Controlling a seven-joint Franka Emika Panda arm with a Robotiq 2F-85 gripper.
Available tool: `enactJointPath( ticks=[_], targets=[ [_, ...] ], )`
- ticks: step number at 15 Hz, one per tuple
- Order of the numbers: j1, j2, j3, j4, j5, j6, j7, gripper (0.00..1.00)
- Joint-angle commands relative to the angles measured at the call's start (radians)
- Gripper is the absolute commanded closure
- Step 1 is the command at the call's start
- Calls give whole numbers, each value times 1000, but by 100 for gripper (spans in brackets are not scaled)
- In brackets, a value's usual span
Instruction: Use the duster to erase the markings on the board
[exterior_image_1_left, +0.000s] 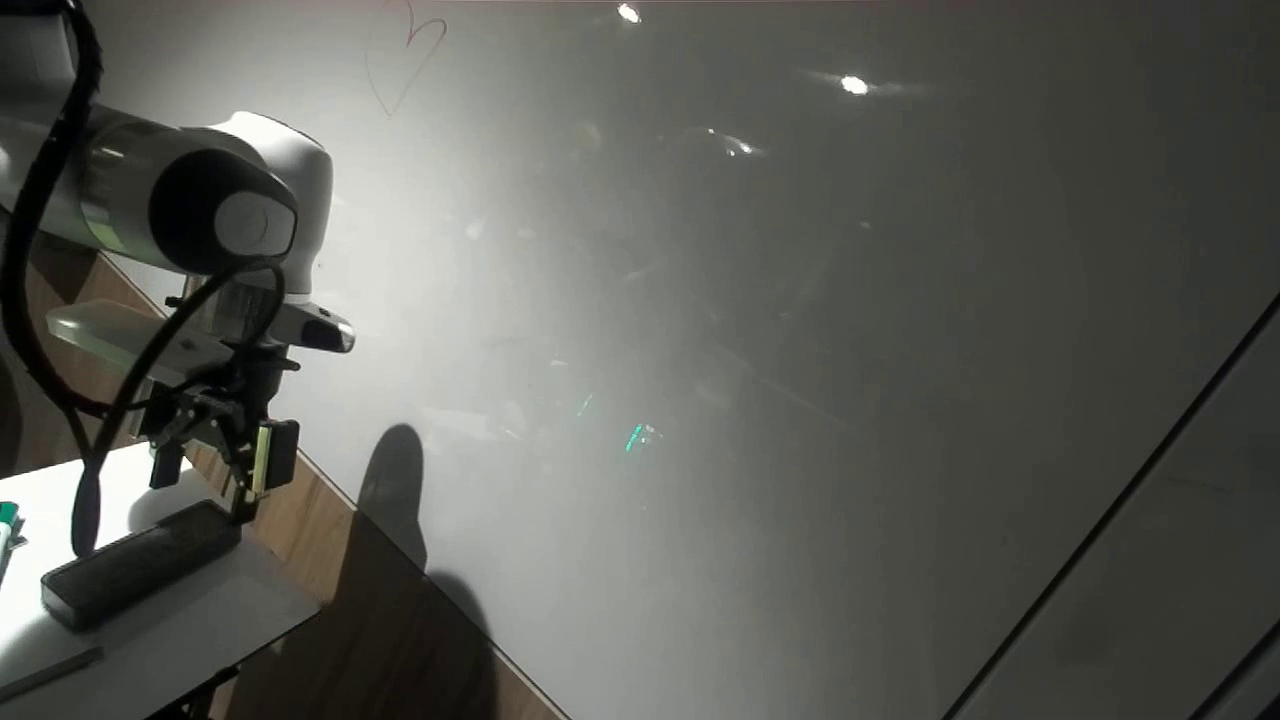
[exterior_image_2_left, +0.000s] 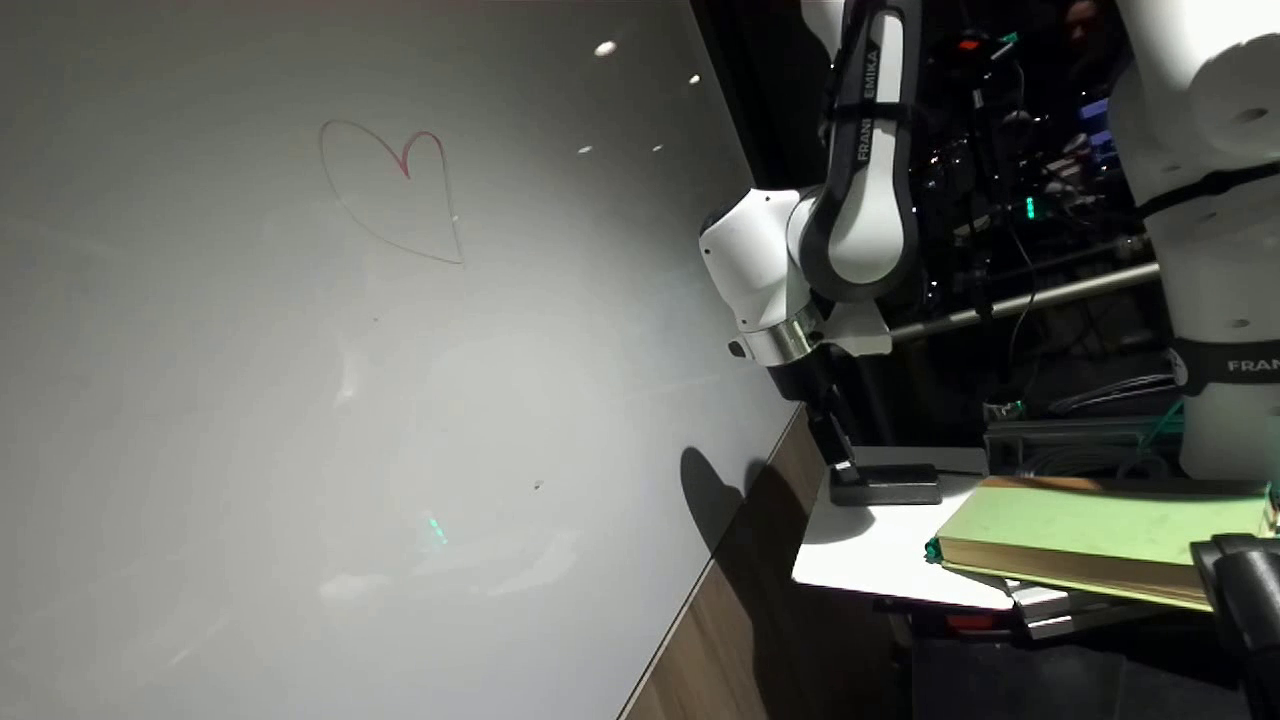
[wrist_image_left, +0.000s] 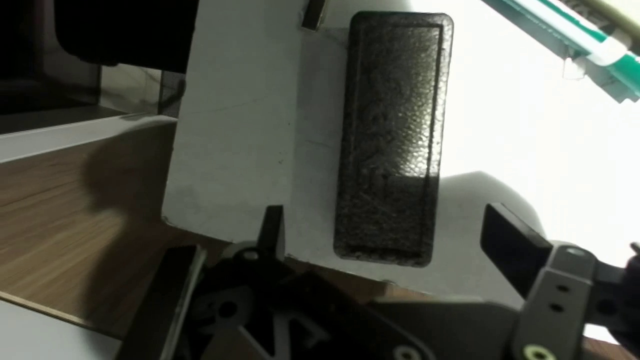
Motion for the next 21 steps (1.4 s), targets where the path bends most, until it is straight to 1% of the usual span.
enactJointPath(
  ticks=[1, 5, 8, 15, 21],
  targets=[
    [-7, -59, -28, -5, 35, -75, -72, 0],
    [3, -54, -27, 0, 62, -130, -106, 0],
    [18, -44, -21, -1, 87, -145, -132, 0],
    [24, 20, -26, -5, 120, -90, -219, 0],
    [32, 88, -23, -6, 103, -32, -206, 0]
  ],
)
